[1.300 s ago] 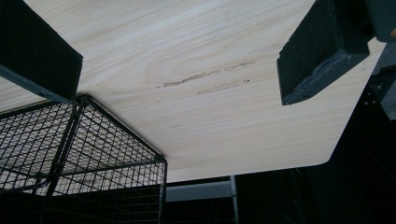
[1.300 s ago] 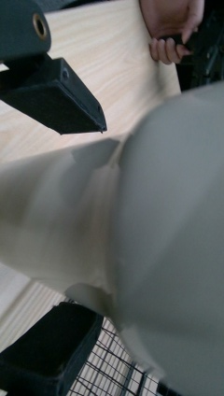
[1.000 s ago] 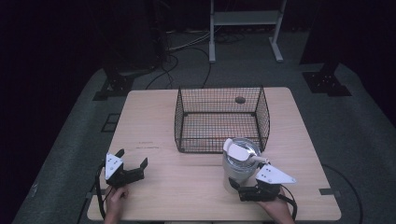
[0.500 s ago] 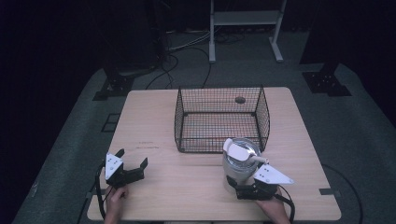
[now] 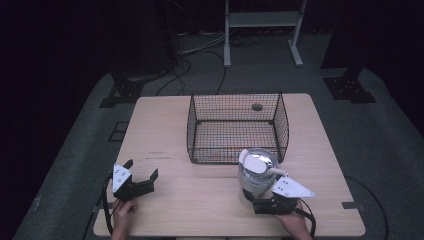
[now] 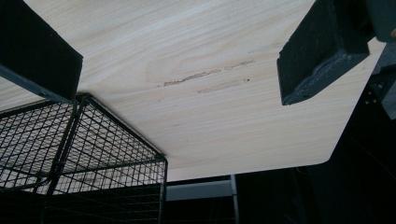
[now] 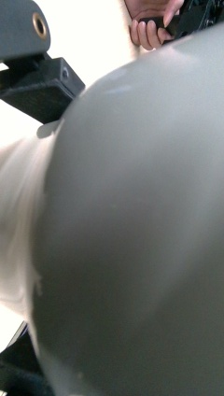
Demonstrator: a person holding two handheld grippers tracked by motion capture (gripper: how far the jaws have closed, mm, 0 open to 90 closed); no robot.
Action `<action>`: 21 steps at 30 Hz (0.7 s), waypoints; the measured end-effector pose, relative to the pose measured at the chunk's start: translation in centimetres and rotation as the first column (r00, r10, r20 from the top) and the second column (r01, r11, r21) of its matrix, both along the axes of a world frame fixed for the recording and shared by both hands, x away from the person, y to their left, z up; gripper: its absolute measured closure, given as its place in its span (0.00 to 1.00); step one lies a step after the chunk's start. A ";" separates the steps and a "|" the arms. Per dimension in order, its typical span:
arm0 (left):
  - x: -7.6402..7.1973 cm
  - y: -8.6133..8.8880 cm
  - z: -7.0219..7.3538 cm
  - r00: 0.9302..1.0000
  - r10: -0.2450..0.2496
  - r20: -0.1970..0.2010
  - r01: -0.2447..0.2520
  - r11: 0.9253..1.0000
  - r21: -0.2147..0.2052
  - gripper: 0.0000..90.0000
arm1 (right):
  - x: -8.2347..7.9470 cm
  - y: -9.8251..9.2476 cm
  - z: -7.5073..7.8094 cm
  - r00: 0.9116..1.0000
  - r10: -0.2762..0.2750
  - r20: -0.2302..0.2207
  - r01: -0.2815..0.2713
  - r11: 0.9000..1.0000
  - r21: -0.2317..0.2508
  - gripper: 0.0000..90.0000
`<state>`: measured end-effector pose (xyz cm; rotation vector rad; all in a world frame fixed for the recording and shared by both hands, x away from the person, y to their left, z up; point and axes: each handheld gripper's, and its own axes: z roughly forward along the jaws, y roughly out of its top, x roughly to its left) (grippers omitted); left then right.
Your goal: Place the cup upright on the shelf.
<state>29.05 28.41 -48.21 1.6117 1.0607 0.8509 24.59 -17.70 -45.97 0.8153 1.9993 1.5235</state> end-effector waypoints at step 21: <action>0.0 0.0 0.0 1.000 0.000 -0.002 0.000 1.000 -0.002 0.00 | 0.4 -0.4 1.8 0.999 0.050 -0.004 -0.050 0.998 0.035 0.09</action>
